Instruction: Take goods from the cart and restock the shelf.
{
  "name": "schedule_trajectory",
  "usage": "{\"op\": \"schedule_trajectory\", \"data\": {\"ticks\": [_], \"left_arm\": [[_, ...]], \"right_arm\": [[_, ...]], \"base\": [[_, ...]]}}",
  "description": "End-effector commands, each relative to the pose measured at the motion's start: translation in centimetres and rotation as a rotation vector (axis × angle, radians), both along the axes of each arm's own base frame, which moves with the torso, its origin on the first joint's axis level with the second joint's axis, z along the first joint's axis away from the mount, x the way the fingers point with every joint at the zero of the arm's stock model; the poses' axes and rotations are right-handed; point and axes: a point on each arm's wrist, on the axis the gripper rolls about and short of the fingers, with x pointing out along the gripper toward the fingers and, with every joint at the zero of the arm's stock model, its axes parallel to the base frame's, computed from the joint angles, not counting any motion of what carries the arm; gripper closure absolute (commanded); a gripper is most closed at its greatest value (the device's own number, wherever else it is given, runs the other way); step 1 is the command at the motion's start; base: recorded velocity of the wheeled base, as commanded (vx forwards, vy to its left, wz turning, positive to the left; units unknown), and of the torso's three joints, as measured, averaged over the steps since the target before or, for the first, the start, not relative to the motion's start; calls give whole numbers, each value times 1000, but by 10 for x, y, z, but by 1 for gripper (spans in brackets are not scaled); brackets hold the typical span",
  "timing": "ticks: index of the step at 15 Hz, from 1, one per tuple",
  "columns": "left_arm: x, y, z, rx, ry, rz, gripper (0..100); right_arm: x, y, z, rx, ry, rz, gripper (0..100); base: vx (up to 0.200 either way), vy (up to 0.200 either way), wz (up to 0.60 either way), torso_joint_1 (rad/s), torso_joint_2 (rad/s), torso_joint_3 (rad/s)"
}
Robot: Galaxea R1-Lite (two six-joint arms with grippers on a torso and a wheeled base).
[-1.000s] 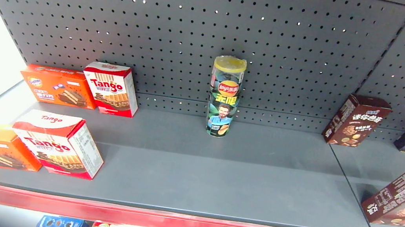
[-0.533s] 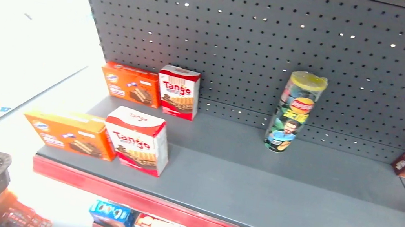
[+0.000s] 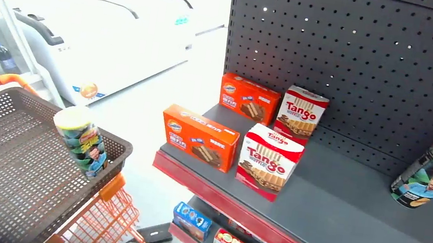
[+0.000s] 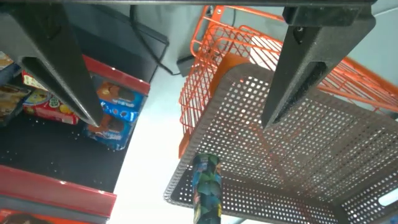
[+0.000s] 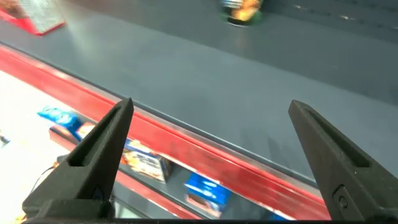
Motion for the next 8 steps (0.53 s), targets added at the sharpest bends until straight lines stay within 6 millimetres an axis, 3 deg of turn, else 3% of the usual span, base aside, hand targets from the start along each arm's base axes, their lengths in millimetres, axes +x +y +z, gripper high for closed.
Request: {"op": "schedule_trajectory", "data": {"ticks": [1, 8], "left_arm": [[0, 0, 0, 0, 1, 0, 0], [0, 0, 0, 6, 1, -8, 0]], "right_arm": [[0, 0, 0, 0, 0, 0, 0], [0, 0, 0, -1, 0, 0, 0]], "base": [[0, 0, 0, 0, 0, 0], [0, 0, 0, 0, 0, 0]]}}
